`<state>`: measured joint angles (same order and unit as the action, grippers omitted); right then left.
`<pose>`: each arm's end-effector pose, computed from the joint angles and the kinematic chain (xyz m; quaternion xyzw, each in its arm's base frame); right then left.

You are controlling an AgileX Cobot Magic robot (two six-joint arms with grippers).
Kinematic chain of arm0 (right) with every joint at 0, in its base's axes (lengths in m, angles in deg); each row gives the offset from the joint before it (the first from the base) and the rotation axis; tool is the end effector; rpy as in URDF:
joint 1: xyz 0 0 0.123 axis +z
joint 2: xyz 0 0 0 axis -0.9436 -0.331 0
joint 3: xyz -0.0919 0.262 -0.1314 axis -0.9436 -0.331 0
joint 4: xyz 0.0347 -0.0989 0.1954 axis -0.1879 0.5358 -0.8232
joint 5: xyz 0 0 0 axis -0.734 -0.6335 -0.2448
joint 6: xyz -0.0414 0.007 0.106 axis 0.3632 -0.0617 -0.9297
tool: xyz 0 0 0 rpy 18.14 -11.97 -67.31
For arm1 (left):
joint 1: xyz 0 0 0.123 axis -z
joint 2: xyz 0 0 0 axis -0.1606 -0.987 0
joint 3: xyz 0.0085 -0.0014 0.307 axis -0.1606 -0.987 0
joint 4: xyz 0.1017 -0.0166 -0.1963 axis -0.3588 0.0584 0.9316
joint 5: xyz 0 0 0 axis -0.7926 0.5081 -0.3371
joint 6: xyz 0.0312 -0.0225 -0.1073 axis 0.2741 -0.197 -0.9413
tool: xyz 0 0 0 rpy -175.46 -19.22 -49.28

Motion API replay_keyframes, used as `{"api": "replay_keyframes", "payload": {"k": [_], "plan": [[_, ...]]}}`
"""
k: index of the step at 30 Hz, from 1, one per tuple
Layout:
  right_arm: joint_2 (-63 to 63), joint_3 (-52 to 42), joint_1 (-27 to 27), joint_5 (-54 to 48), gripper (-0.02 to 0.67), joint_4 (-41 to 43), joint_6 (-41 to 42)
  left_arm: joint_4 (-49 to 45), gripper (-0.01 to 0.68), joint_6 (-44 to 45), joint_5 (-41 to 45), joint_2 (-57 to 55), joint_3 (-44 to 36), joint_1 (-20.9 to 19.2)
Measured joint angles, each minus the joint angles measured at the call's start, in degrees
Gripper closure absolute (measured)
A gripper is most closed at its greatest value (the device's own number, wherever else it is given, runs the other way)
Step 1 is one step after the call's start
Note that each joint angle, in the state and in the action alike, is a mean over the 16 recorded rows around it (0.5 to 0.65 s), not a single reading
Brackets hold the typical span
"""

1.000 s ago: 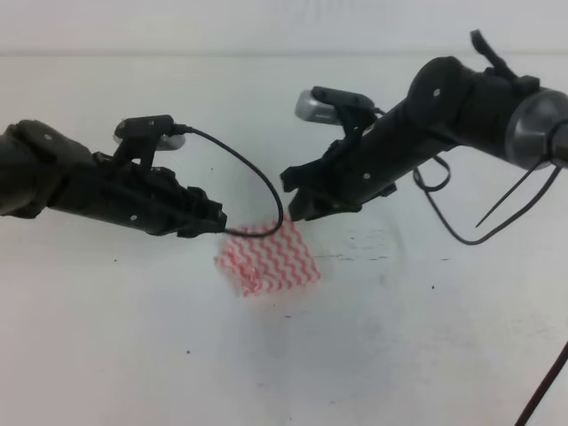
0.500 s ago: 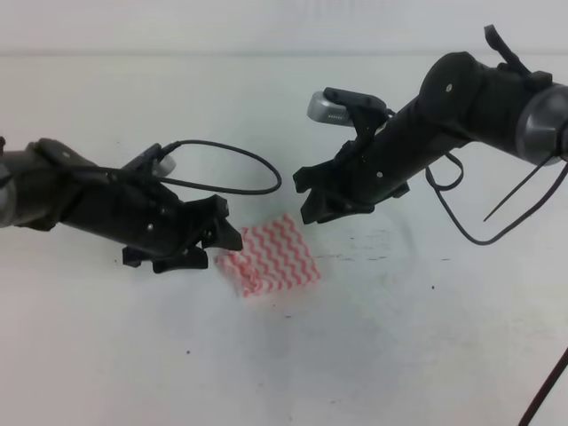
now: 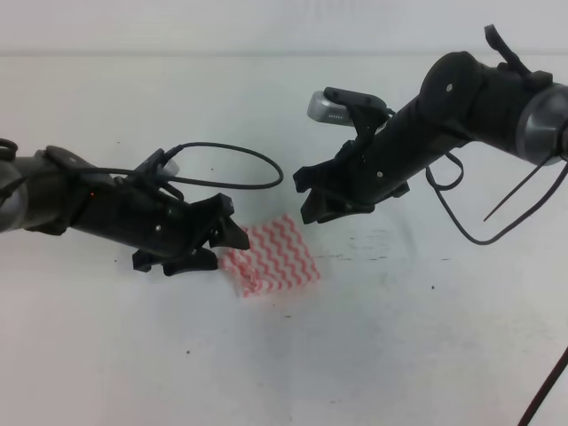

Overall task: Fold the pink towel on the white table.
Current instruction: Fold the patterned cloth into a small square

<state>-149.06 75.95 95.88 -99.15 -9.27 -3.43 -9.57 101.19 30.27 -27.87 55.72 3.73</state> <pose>0.3718 0.2307 0.2439 -0.1532 0.9357 0.2833 0.1437 0.3520 -0.1447 0.1788 -0.0318 0.9365 -0.3302 0.1135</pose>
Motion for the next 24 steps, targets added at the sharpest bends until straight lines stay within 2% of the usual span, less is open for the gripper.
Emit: {"api": "replay_keyframes", "payload": {"k": [24], "plan": [[-0.04, 0.01, 0.00, 0.00, 0.637, -0.16, 0.00, 3.23, 0.659, 8.37, -2.86, -0.52, 0.03, 0.03]]}}
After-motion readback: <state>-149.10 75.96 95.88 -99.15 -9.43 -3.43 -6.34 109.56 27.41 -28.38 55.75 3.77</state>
